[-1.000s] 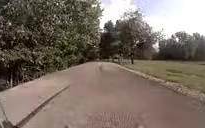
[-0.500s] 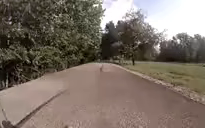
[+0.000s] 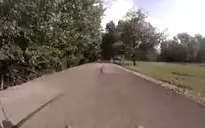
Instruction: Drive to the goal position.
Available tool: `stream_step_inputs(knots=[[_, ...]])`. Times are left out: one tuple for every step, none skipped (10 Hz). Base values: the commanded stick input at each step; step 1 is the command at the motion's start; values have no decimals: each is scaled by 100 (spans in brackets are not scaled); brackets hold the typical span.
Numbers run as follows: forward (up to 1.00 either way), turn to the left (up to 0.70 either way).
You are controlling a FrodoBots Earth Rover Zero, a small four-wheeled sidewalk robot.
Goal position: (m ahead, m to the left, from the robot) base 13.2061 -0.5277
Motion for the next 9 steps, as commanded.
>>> stream_step_inputs(knots=[[70,0],[70,0],[70,0],[70,0],[70,0],[70,0],[70,0],[70,0],[70,0]])
